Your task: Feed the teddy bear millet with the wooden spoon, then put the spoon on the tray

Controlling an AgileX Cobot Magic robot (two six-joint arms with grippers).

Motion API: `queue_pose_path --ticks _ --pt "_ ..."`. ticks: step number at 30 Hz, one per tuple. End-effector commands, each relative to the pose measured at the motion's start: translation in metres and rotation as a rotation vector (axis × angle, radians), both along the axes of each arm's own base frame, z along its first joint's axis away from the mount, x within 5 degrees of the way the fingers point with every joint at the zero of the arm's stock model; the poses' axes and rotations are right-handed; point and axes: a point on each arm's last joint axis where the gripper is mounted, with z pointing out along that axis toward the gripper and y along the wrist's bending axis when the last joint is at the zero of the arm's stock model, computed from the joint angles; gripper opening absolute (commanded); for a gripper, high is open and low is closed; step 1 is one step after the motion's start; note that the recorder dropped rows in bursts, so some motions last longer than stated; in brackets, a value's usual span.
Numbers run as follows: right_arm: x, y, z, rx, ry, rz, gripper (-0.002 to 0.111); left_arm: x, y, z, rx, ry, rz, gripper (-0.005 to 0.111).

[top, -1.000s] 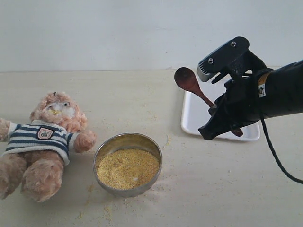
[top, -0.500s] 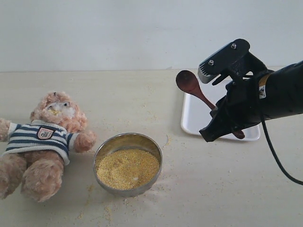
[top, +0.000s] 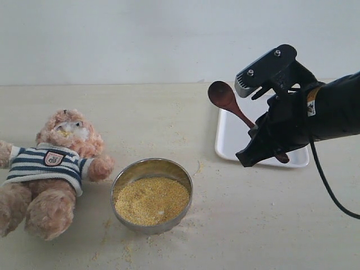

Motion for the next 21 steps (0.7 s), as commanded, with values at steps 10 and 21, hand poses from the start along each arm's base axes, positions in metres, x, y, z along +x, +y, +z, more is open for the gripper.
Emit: queue_pose_path --ticks 10,21 --pt "0.001 -0.001 0.003 0.009 -0.012 -0.005 0.0 -0.001 0.01 -0.054 -0.231 0.125 0.123 0.005" --pt "0.001 -0.001 0.004 0.016 -0.021 -0.003 0.0 -0.001 0.006 -0.054 -0.228 0.135 0.079 0.005"
